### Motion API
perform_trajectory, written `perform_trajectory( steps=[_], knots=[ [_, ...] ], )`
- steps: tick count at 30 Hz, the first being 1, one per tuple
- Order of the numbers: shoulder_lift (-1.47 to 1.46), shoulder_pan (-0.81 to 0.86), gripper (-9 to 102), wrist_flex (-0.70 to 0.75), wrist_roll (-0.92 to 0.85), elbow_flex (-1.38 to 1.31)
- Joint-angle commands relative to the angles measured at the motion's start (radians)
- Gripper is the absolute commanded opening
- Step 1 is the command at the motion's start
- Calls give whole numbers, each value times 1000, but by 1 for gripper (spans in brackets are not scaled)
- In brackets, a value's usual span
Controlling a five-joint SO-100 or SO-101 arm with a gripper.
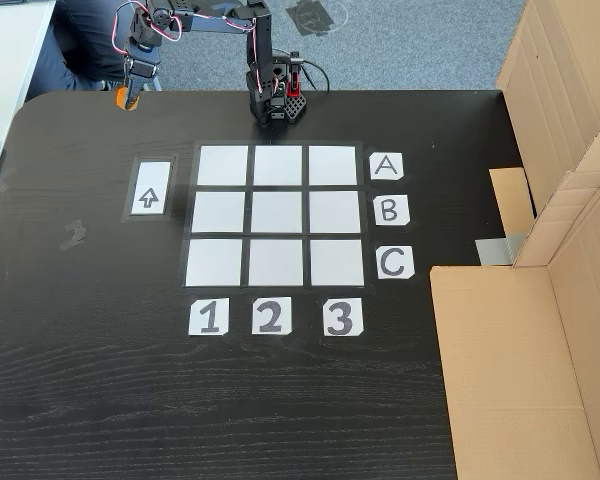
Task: Pick up the round, orange token and place it in the grid on square A1.
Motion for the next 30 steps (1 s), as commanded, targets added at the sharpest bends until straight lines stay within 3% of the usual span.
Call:
perform_trajectory(
  steps=[1, 14, 30],
  knots=[
    [140, -5, 4, 3, -14, 78],
    [468, -98, 4, 2, -52, 548],
    [520, -293, 4, -34, -46, 925]
  ],
)
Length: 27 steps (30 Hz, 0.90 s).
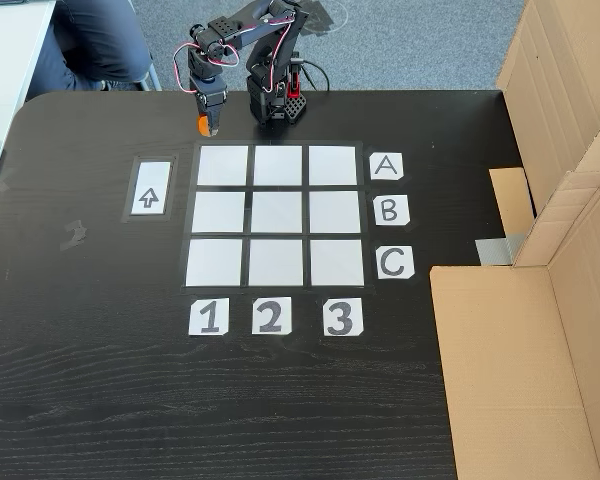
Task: Pick up the round, orange token and place it in the grid on square A1.
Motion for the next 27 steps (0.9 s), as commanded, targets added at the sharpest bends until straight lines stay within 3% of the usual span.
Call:
perform_trajectory(
  steps=[1, 27],
  knots=[
    [14, -34, 4, -17, 3, 25],
    [-311, -87, 4, -293, -3, 91]
  ],
)
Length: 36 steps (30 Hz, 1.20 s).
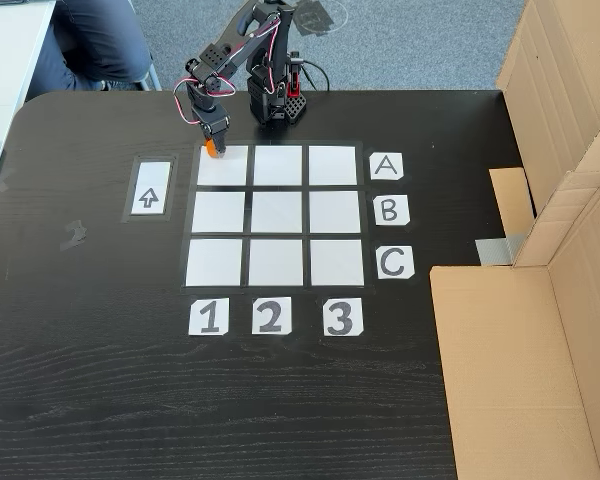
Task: Pick up the round, orange token and place it in the grid on square A1.
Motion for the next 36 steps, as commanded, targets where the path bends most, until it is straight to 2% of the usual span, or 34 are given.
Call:
perform_trajectory(
  steps=[1, 14, 36],
  knots=[
    [-14, -23, 4, -15, -6, 2],
    [-34, -100, 4, -40, 0, 31],
    [-74, -87, 5, -104, 11, 34]
  ],
)
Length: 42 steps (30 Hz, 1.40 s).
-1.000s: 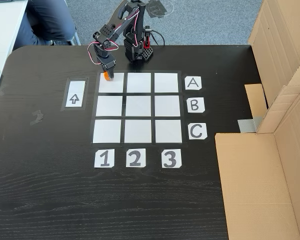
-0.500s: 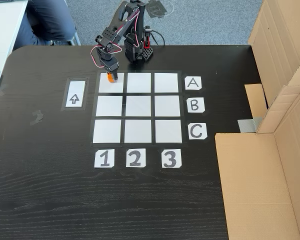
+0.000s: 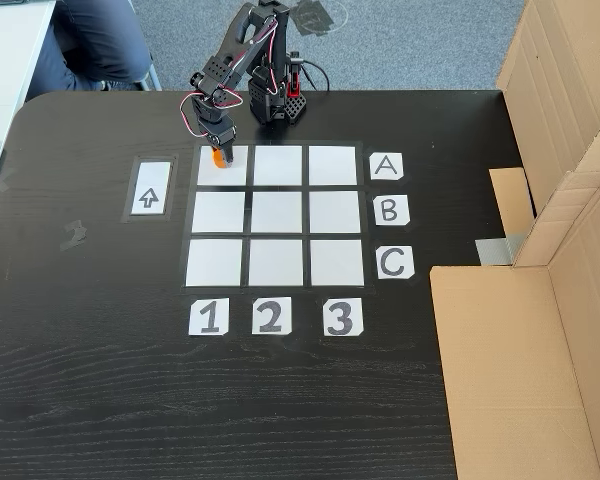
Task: Pick up the round, orange token and place it in the grid on square A1.
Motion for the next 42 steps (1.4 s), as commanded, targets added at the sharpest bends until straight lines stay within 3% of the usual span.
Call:
perform_trajectory(
  steps=[1, 18, 42],
  knots=[
    [0, 8, 6, -11, 9, -3],
    [-3, 26, 35, -29, 17, -3],
    [268, 183, 37, -40, 18, -164]
  ],
)
